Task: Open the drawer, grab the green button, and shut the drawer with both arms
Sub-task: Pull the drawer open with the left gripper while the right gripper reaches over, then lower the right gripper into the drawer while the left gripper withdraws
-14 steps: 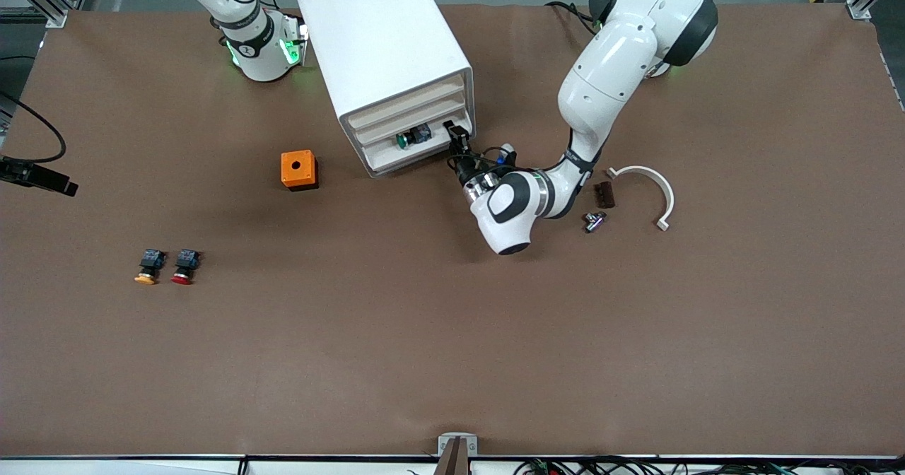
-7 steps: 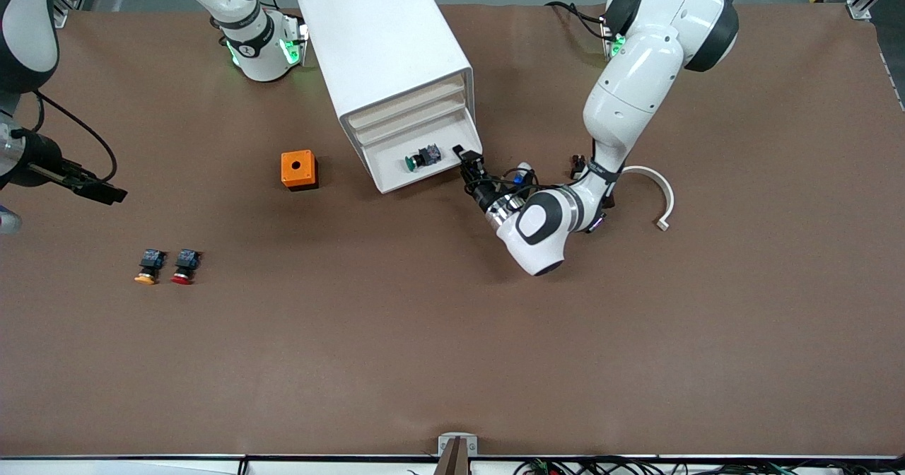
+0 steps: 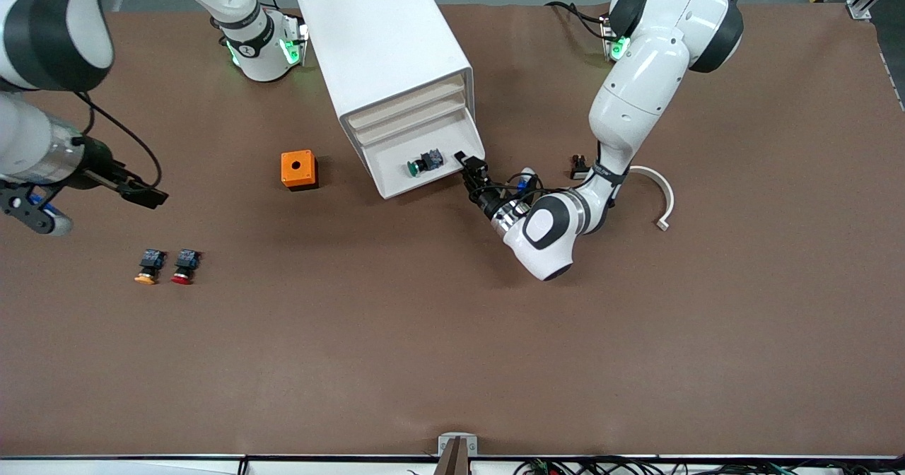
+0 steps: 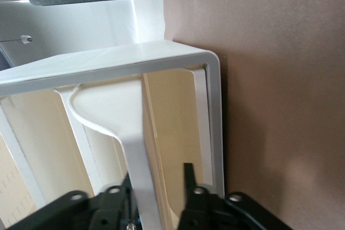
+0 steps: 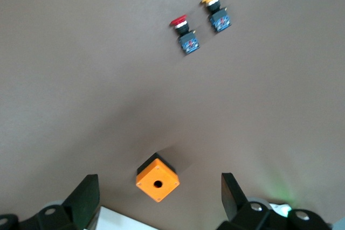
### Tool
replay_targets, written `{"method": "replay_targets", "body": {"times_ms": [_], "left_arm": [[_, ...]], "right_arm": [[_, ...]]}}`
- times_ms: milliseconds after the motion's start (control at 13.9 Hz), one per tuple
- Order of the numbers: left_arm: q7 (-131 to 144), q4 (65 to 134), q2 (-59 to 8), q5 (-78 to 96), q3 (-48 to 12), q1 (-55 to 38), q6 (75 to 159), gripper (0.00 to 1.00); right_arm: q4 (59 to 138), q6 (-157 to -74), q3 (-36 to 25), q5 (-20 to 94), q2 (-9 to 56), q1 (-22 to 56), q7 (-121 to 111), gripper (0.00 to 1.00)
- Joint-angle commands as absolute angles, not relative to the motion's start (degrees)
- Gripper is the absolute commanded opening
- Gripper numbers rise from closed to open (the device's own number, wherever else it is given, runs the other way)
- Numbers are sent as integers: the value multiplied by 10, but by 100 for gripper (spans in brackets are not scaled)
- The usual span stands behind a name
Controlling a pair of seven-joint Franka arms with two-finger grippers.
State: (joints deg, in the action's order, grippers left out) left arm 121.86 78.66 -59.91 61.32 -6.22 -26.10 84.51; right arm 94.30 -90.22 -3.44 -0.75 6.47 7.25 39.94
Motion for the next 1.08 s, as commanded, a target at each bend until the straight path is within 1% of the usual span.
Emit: {"method": "replay_targets", "body": {"times_ms": [0,144,359,575,790,934,1006], "left_arm": [[1183,766,-596,626,-62,-256,847,100],[1165,758,-592,628,-63,-241,848,100],[1108,732,-592,670,-63,-211,848,100],[1062,722,-592,684,-63,-196,849,100],[1007,693,-592,682,-50,-197,849,100],[947,686,-588,679,-31,-204,850,100],[917,686,-579,678,-23,-206,853,100]], "right_arm": [[972,-935,-39,-2,60,102,468,100],[986,-954,-39,-2,60,129,531,100],[1012,-1002,-39,-2,61,175,616,100],[1051,-1060,-39,-4,61,229,714,100],[1050,-1070,-39,-4,69,245,744,100],[1049,-1075,-39,-4,82,268,784,100],[1050,-1090,-39,-5,90,276,807,100]]}}
